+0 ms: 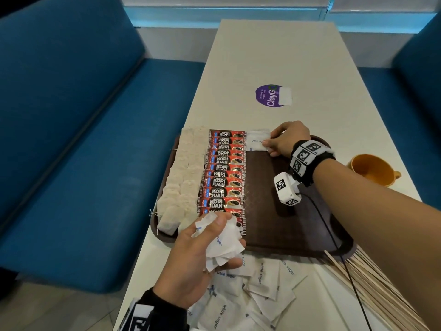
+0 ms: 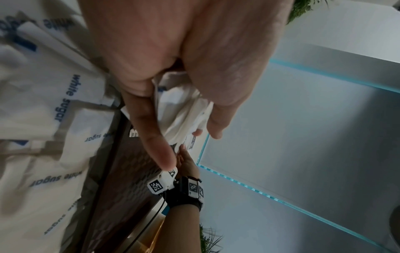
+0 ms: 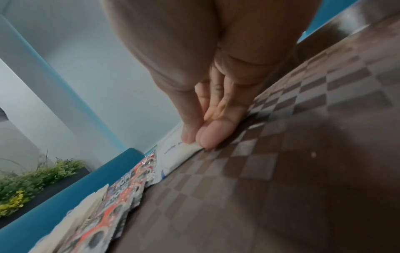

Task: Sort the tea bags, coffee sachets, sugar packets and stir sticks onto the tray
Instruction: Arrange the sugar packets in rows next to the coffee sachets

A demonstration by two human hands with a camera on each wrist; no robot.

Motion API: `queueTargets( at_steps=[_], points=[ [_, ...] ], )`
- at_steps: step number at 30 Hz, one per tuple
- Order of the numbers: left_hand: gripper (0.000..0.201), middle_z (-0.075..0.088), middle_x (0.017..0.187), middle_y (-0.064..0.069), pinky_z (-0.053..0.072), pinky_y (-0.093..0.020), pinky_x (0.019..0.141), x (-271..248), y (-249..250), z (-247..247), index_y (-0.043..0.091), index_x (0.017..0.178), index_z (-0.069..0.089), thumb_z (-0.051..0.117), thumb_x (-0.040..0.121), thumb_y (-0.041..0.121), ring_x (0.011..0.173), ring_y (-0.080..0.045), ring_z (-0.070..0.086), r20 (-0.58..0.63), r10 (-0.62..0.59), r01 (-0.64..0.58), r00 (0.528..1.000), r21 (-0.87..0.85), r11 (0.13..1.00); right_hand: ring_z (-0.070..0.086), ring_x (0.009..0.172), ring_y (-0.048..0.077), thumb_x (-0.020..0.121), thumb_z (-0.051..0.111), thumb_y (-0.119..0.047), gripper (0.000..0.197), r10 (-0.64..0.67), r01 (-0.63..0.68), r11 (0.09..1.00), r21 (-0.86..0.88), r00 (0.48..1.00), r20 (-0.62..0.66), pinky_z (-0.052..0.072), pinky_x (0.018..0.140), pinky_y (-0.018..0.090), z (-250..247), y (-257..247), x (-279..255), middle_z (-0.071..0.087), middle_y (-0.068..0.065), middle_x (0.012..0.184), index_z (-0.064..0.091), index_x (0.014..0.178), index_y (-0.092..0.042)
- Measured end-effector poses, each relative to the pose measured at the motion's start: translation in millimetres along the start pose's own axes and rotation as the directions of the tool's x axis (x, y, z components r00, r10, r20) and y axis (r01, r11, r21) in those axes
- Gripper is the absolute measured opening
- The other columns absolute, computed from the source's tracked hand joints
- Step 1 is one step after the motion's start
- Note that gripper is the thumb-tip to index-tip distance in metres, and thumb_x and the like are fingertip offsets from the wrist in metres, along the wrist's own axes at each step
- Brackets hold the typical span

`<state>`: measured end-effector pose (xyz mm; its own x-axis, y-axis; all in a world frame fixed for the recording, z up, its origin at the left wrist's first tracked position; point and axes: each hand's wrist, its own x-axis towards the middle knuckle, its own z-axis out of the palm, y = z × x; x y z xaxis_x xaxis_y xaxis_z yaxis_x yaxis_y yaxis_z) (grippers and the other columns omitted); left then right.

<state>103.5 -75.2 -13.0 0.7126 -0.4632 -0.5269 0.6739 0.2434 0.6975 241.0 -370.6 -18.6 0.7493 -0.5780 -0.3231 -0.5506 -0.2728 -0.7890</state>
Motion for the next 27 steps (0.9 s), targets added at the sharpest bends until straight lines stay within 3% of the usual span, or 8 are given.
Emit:
queueTargets(
  at_steps=[4, 8, 11, 14, 17, 20, 23, 27],
  points=[
    [0.035, 0.071, 0.117, -0.026, 0.06, -0.04, 0.063, -2, 0, -1, 0.01, 0.114, 0.075, 0.081, 0.083, 0.023, 0.1, -0.041, 0.071, 0.053, -0.022, 0.026, 0.998, -0.079, 0.996, 0.073, 0.062, 0.024, 0.08, 0.087, -0.008, 0.035, -0.004, 0.006, 0.999, 0.035, 0.999, -0.041, 0.065, 0.063, 0.034, -1, 2, -3, 0.074, 0.016, 0.08, 0.064, 0.105, -0.004],
    [0.053, 0.071, 0.12, -0.023, 0.062, -0.046, 0.071, -7, 0, -3, 0.006, 0.126, 0.068, 0.073, 0.073, 0.009, 0.098, -0.038, 0.074, 0.109, 0.011, 0.007, 0.994, -0.164, 0.986, 0.072, 0.056, 0.016, 0.087, 0.082, -0.023, 0.025, -0.064, 0.066, 0.998, 0.016, 0.995, -0.079, 0.057, 0.051, 0.025, -13, -3, -22, 0.075, 0.011, 0.081, 0.062, 0.099, -0.013],
    [0.069, 0.069, 0.125, -0.022, 0.061, -0.048, 0.074, -11, -2, -1, 0.004, 0.128, 0.067, 0.075, 0.059, 0.0, 0.103, -0.039, 0.072, 0.131, 0.036, -0.012, 0.991, -0.183, 0.983, 0.074, 0.063, 0.02, 0.091, 0.077, -0.019, 0.014, -0.183, 0.185, 0.981, 0.062, 0.982, -0.038, 0.062, 0.061, 0.032, -22, -11, -55, 0.075, 0.014, 0.083, 0.065, 0.093, -0.012],
    [0.052, 0.069, 0.126, -0.021, 0.061, -0.048, 0.075, -17, -3, 2, 0.009, 0.117, 0.074, 0.066, 0.068, -0.006, 0.106, -0.038, 0.071, 0.149, 0.061, -0.038, 0.987, -0.152, 0.988, 0.072, 0.064, 0.022, 0.092, 0.075, -0.016, 0.008, -0.321, 0.311, 0.941, 0.132, 0.945, 0.065, 0.062, 0.064, 0.035, -32, -16, -107, 0.074, 0.011, 0.078, 0.069, 0.092, -0.01],
    [0.048, 0.068, 0.125, -0.022, 0.061, -0.045, 0.074, -26, -3, 7, 0.012, 0.117, 0.075, 0.063, 0.074, -0.004, 0.104, -0.037, 0.07, 0.172, 0.081, -0.06, 0.982, -0.126, 0.99, 0.069, 0.066, 0.024, 0.092, 0.075, -0.013, 0.01, -0.416, 0.384, 0.903, 0.192, 0.893, 0.17, 0.06, 0.066, 0.038, -39, -13, -164, 0.073, 0.017, 0.078, 0.07, 0.094, -0.005],
    [0.049, 0.066, 0.127, -0.027, 0.061, -0.046, 0.074, -33, -2, 11, 0.011, 0.122, 0.072, 0.065, 0.076, -0.004, 0.103, -0.037, 0.069, 0.182, 0.102, -0.082, 0.978, -0.114, 0.99, 0.067, 0.067, 0.027, 0.09, 0.077, -0.012, 0.01, -0.442, 0.389, 0.889, 0.243, 0.867, 0.231, 0.059, 0.068, 0.04, -37, 7, -214, 0.072, 0.013, 0.079, 0.07, 0.093, -0.006],
    [0.054, 0.061, 0.131, -0.032, 0.06, -0.043, 0.073, -37, -3, 13, 0.005, 0.13, 0.065, 0.07, 0.077, -0.002, 0.103, -0.036, 0.068, 0.193, 0.109, -0.094, 0.975, -0.083, 0.992, 0.072, 0.073, 0.029, 0.086, 0.081, -0.017, 0.014, -0.389, 0.312, 0.906, 0.286, 0.879, 0.275, 0.064, 0.072, 0.043, -34, 31, -247, 0.074, 0.011, 0.084, 0.072, 0.094, -0.011],
    [0.054, 0.065, 0.128, -0.028, 0.059, -0.039, 0.071, -40, -6, 19, 0.004, 0.132, 0.061, 0.075, 0.08, 0.001, 0.104, -0.037, 0.07, 0.199, 0.114, -0.115, 0.973, -0.006, 0.993, 0.071, 0.071, 0.024, 0.084, 0.082, -0.025, 0.019, -0.329, 0.236, 0.918, 0.32, 0.902, 0.279, 0.061, 0.066, 0.035, -30, 48, -266, 0.074, 0.009, 0.083, 0.073, 0.096, -0.014]
  ],
)
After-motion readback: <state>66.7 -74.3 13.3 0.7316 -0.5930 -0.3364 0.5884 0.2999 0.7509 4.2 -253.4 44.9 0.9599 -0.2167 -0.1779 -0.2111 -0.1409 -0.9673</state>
